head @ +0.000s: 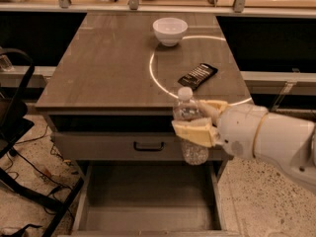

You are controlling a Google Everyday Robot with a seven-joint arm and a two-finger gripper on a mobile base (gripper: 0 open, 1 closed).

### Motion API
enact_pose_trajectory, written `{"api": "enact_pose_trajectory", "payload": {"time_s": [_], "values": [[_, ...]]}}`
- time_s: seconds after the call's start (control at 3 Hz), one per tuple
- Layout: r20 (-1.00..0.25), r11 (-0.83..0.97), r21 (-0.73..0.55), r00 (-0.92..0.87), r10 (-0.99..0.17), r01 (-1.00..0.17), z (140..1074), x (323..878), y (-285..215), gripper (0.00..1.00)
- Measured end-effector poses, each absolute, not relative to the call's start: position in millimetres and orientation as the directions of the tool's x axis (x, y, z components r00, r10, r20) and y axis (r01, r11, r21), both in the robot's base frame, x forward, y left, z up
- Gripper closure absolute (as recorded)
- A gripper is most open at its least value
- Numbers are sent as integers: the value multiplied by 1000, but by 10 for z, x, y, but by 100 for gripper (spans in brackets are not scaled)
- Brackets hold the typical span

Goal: Place water bottle into middle drawer

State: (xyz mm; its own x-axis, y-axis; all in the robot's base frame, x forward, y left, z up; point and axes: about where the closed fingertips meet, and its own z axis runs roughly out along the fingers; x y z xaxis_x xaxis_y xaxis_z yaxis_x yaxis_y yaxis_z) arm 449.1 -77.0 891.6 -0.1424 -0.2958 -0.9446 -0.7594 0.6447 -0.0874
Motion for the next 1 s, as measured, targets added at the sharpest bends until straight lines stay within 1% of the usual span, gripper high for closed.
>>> {"api": "enact_pose_trajectory", "payload": {"time_s": [0.33, 0.67, 1.0], "values": [[-953, 574, -32, -148, -265, -818, 8189, 4261, -739, 100], [-969, 462, 7, -120, -215, -887, 7274, 4171, -655, 100], [-978, 400, 36, -114, -173, -916, 6761, 4225, -610, 100]]}}
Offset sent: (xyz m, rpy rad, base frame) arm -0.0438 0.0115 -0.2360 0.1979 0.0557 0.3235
